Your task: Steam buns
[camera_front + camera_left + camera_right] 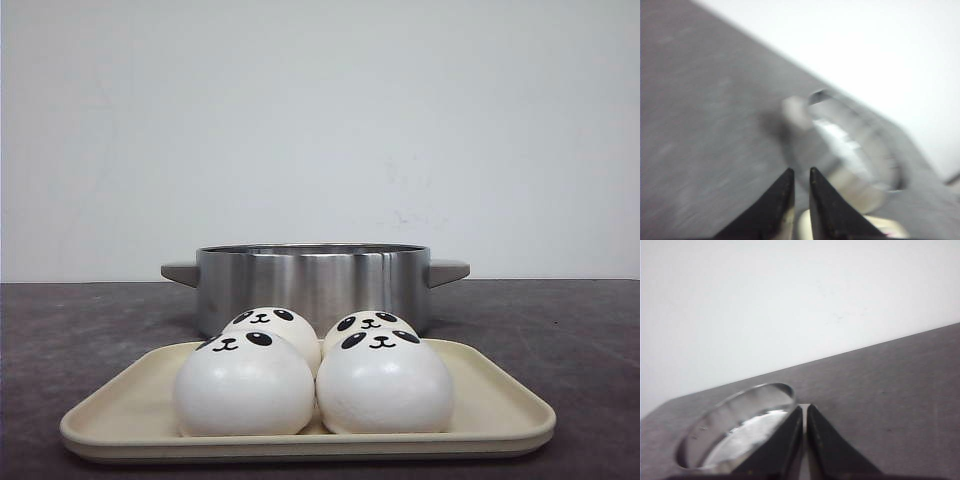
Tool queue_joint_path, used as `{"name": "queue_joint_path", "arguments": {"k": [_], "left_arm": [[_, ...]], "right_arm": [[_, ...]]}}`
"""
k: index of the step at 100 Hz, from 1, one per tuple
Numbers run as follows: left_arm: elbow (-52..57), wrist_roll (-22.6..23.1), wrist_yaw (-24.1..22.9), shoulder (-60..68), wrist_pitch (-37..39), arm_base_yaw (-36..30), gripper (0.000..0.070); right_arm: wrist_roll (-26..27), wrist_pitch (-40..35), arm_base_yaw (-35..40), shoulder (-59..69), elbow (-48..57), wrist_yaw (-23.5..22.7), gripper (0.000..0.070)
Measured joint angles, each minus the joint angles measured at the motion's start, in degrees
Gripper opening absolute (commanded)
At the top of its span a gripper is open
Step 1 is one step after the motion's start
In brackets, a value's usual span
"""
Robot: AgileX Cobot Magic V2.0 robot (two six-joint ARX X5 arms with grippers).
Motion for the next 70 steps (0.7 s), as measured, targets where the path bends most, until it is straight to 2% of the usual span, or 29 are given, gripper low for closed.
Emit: {"name": "queue_joint_path", "arguments": {"k": [9, 20, 34, 42, 48, 50, 53, 60, 64, 66, 70], "left_arm": [[8.7, 2.9, 0.3, 4.4, -5.6, 0.0, 0.0012], [19.3, 8.6, 0.4, 12.3, -13.1, 0.0, 0.0012], [30.9, 15.0, 0.4, 21.1, -14.4, -0.1, 0.0019], [35.0, 17.2, 0.3, 23.8, -13.6, -0.4, 0.0059], [35.9, 18.3, 0.4, 24.4, -12.8, -0.9, 0.0189], [35.9, 18.6, 0.4, 24.4, -12.7, -1.0, 0.0243], [35.9, 19.0, 0.4, 24.4, -12.9, -1.1, 0.0328], [35.9, 19.5, 0.4, 24.4, -13.4, -1.3, 0.0524], [35.9, 19.6, 0.4, 24.4, -13.8, -1.4, 0.0585], [35.9, 19.8, 0.4, 24.4, -14.1, -1.4, 0.06], [35.9, 20.0, 0.5, 24.4, -14.7, -1.6, 0.0598]], "right_arm": [[-2.0, -7.7, 0.0, 3.6, 9.3, 0.2, 0.0006], [-8.2, -17.0, 0.0, 10.8, 22.1, 0.3, 0.0006], [-14.1, -27.1, 0.0, 19.6, 36.3, 1.6, 0.0006], [-15.8, -29.1, 0.0, 22.1, 40.9, 1.1, 0.0007], [-16.6, -28.9, 0.0, 22.5, 41.9, -0.7, 0.0028], [-16.8, -28.9, 0.0, 22.5, 41.9, -1.4, 0.0062], [-17.1, -29.0, 0.0, 22.5, 41.9, -2.5, 0.015], [-17.4, -29.0, 0.0, 22.5, 41.8, -5.2, 0.0477], [-17.3, -29.0, 0.0, 22.5, 41.8, -6.4, 0.0646], [-17.1, -29.0, 0.0, 22.5, 41.8, -6.8, 0.0697], [-16.6, -29.0, 0.0, 22.5, 41.8, -7.4, 0.07]]}}
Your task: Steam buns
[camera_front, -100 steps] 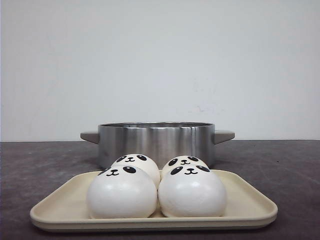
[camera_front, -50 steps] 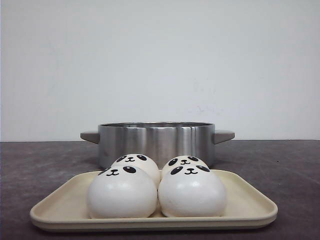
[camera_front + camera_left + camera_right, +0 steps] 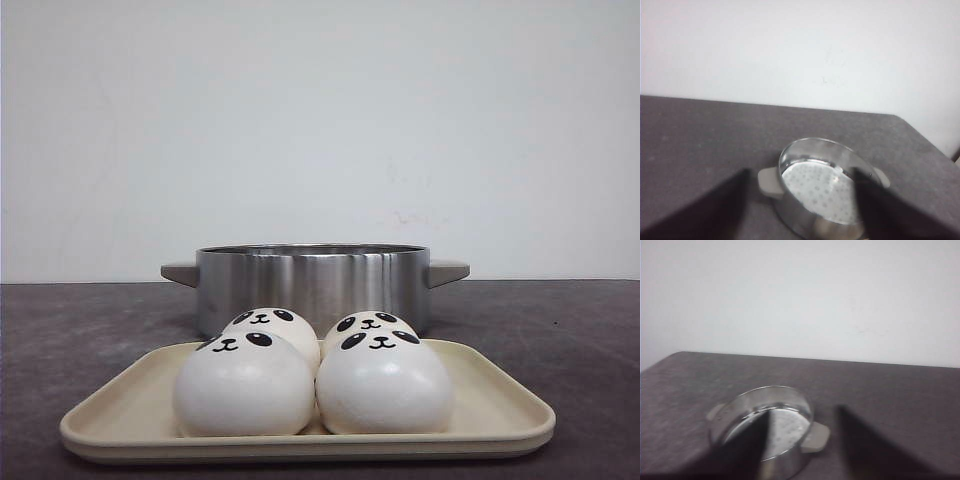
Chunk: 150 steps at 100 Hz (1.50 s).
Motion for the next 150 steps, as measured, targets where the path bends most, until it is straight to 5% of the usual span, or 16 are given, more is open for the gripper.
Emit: {"name": "queue_joint_path", "arguments": {"k": [26, 51, 66, 82, 115, 150], "left_arm": [[0.0, 0.5, 0.0, 0.0, -1.4, -2.3, 0.0598], [0.0, 3.7, -3.9, 0.0, -4.1, -5.4, 0.0598], [0.0, 4.0, -5.7, 0.0, -5.2, -7.3, 0.0598], [0.0, 4.1, -5.9, 0.0, -5.2, -9.7, 0.0598], [0.0, 4.1, -5.9, 0.0, -5.5, -12.6, 0.0597], [0.0, 4.1, -5.9, 0.0, -6.4, -14.8, 0.0597]], "right_arm": [[1.5, 1.1, 0.1, 4.8, 1.7, -1.3, 0.07], [1.5, -9.8, 5.7, 22.9, 16.3, 1.7, 0.07], [2.9, -19.5, 13.2, 35.2, 24.7, 1.7, 0.0523], [5.2, -23.9, 22.5, 45.3, 26.5, 1.8, 0.0513], [7.9, -23.8, 34.6, 61.5, 26.5, 10.5, 0.0513], [9.2, -22.4, 35.4, 77.4, 26.5, 11.2, 0.0514]]}}
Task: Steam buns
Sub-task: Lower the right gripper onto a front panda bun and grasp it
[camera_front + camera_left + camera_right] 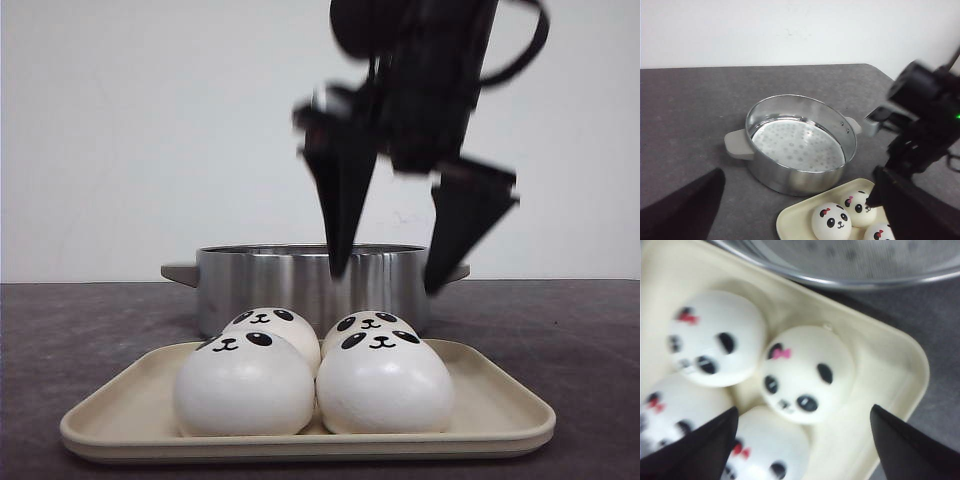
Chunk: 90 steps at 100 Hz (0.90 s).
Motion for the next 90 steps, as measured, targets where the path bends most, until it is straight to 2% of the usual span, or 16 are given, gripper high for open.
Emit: {"name": "queue_joint_path", "arguments": {"k": [24, 35, 43, 75, 80, 86, 90], "left_arm": [[0.0, 0.0, 0.0, 0.0, 0.0, -0.2, 0.0597], [0.0, 0.0, 0.0, 0.0, 0.0, -0.2, 0.0597], [0.0, 0.0, 0.0, 0.0, 0.0, -0.2, 0.0596], [0.0, 0.1, 0.0, 0.0, 0.0, -0.2, 0.0596], [0.0, 0.2, 0.0, 0.0, 0.0, -0.2, 0.0596], [0.0, 0.3, 0.0, 0.0, 0.0, -0.2, 0.0596], [0.0, 0.4, 0.0, 0.0, 0.0, -0.2, 0.0596]], "right_arm": [[0.9, 3.1, 0.2, 4.5, 0.0, 0.1, 0.0503], [1.5, 3.6, 0.4, 5.2, 0.0, 0.1, 0.0325], [1.5, 3.6, 0.5, 5.3, 0.0, 0.2, 0.0244], [1.9, 3.7, 0.5, 5.6, 0.0, 0.7, 0.023], [2.1, 3.7, 0.5, 5.9, 0.1, 0.7, 0.0148], [2.4, 3.5, 0.5, 6.4, 0.4, 0.7, 0.0007], [2.5, 3.3, 0.5, 6.8, 0.7, 0.4, 0.0001]]}}
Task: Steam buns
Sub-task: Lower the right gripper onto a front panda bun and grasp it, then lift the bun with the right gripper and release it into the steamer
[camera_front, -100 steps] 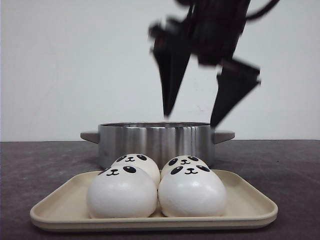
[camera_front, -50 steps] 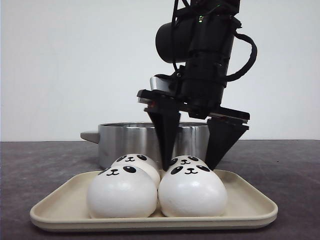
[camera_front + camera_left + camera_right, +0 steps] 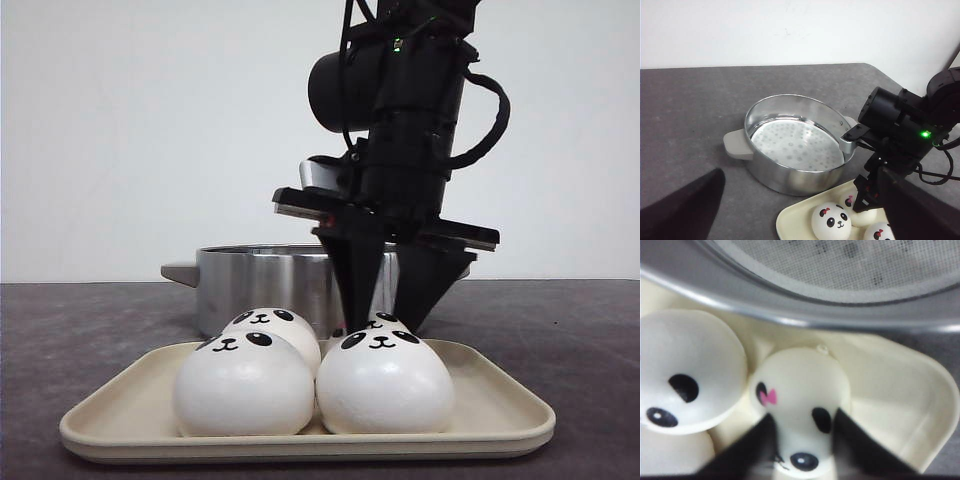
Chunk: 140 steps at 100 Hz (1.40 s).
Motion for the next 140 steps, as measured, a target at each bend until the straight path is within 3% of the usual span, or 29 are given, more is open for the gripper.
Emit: {"name": "queue_joint_path", "arguments": {"k": [38, 61, 69, 96, 115, 140], "left_arm": [[0.0, 0.0, 0.0, 0.0, 0.0, 0.0, 0.0596], [0.0, 0.0, -2.4, 0.0, 0.4, 0.0, 0.0595], [0.0, 0.0, -2.8, 0.0, 0.5, 0.0, 0.0595], [0.0, 0.0, -2.8, 0.1, 0.5, 0.0, 0.0594], [0.0, 0.0, -2.8, 0.9, 0.4, 0.0, 0.0594], [0.0, 0.0, -2.8, 1.5, 0.4, 0.0, 0.0594]], "right_arm": [[-0.2, 0.2, 0.9, -1.8, -0.3, 0.1, 0.0001], [-0.2, 0.2, 2.3, -17.1, -0.3, -5.5, 0.0001], [-0.2, 0.3, 2.6, -21.4, 0.3, -5.5, 0.0001], [-2.7, 2.6, -0.3, -23.3, 13.8, 4.7, 0.0001], [-6.7, 4.9, -4.6, -16.3, 23.8, 5.5, 0.0001], [-9.9, 9.0, -7.9, -1.0, 24.3, 8.3, 0.0001]]}}
